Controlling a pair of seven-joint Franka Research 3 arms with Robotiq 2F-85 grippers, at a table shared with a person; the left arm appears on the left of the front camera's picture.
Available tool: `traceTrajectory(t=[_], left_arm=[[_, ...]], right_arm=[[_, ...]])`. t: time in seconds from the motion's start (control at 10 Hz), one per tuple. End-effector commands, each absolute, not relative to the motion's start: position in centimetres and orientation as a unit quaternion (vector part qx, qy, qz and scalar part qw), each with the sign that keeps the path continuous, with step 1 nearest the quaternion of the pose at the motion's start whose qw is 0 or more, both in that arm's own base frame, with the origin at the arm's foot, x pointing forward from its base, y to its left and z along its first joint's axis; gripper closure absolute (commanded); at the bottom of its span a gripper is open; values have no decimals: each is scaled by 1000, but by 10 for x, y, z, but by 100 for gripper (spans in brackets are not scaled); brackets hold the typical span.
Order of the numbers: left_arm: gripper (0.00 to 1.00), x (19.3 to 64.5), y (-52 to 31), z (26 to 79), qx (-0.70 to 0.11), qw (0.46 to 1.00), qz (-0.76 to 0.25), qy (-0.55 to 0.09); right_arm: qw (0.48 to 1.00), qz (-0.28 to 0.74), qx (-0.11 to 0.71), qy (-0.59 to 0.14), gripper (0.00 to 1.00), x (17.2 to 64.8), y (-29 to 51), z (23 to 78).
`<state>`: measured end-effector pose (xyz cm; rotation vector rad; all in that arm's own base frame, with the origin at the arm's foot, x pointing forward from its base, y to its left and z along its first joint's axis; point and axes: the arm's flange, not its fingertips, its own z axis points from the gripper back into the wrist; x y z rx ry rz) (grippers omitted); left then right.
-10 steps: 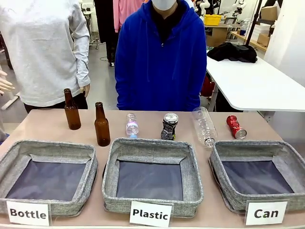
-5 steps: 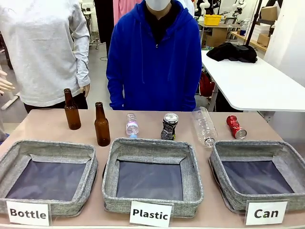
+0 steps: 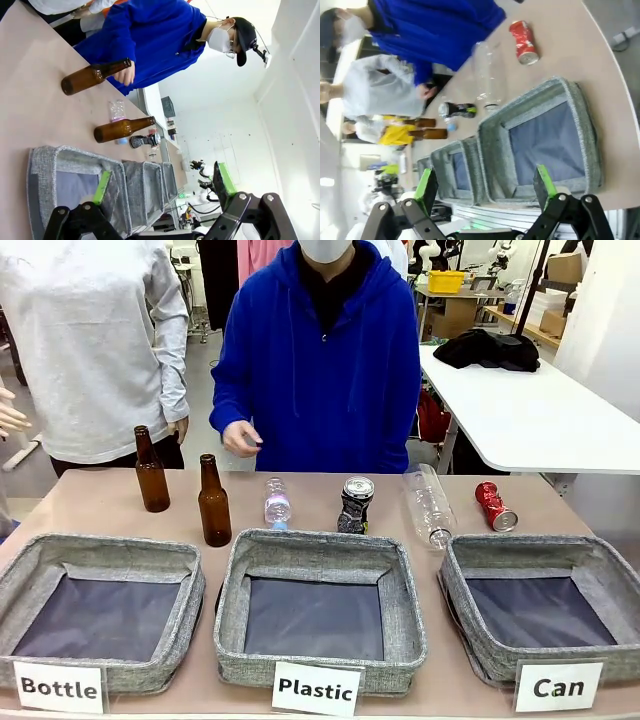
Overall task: Sort the can waste into the basket.
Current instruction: Pick up the can waste from the table and place it in the right Fabric basket.
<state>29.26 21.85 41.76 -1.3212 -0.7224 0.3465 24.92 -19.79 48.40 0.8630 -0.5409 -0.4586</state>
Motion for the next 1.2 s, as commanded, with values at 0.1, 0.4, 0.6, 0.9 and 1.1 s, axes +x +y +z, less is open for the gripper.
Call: traceTrajectory(t=[0.1, 0.4, 0.6, 0.9, 1.1], left_arm=[[0, 292, 220, 418, -597, 717, 145, -329], [0, 292, 220, 418, -597, 717, 145, -329], [0, 292, 220, 418, -597, 717, 145, -329], [0, 292, 220, 418, -597, 717, 145, -329], [0, 292, 220, 418, -597, 717, 145, -329]], right_arm=[[919, -229, 257, -193, 0, 306, -143, 537], [951, -192, 165, -181, 0, 384, -91, 557], [963, -174, 122, -169, 0, 435, -60, 551], [969, -157, 41, -186, 0, 505, -27, 520], [972, -137, 26, -190, 0, 542, -14, 479]])
